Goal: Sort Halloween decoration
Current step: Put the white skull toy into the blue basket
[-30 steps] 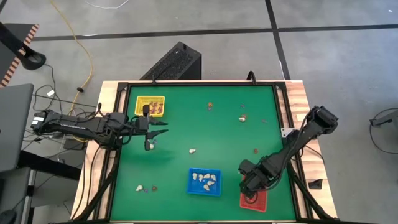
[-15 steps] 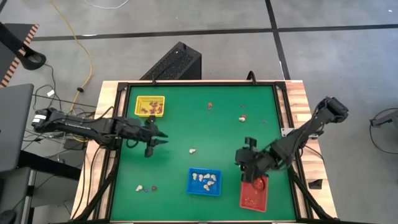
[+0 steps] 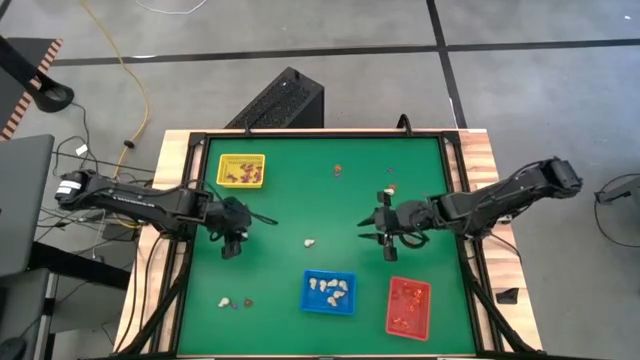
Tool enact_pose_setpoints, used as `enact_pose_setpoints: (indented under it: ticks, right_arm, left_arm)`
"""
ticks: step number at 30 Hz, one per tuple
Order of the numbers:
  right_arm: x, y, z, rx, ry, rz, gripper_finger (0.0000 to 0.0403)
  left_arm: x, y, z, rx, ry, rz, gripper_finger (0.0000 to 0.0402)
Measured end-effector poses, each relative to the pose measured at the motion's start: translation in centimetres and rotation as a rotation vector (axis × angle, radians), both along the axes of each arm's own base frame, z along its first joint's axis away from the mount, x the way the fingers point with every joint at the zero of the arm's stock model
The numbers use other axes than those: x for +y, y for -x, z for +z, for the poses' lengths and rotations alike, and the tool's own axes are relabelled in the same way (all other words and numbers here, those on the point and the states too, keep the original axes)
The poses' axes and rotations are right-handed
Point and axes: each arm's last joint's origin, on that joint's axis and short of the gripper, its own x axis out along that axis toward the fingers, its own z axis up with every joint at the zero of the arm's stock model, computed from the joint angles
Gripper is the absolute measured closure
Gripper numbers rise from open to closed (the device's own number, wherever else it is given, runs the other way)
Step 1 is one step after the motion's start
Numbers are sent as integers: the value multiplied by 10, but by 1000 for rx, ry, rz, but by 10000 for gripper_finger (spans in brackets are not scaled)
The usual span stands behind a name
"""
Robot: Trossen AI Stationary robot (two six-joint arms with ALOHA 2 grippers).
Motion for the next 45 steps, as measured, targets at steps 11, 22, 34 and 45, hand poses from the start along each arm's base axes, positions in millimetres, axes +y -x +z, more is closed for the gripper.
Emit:
enact_pose_setpoints:
  ticks: [11, 22, 34, 45]
  right_arm:
    - [-11, -4, -4, 25, 44, 27, 239]
    - [-13, -4, -4, 27, 23, 51, 239]
    - [-13, -4, -4, 28, 12, 47, 239]
    - [-13, -5, -4, 22, 12, 47, 239]
  left_arm:
    - [2, -15, -32, 203, -160, -29, 189]
    - [1, -22, -46, 275, -152, -79, 190]
    - [1, -21, -46, 282, -126, -74, 274]
    - [-3, -37, -27, 194, -50, -98, 346]
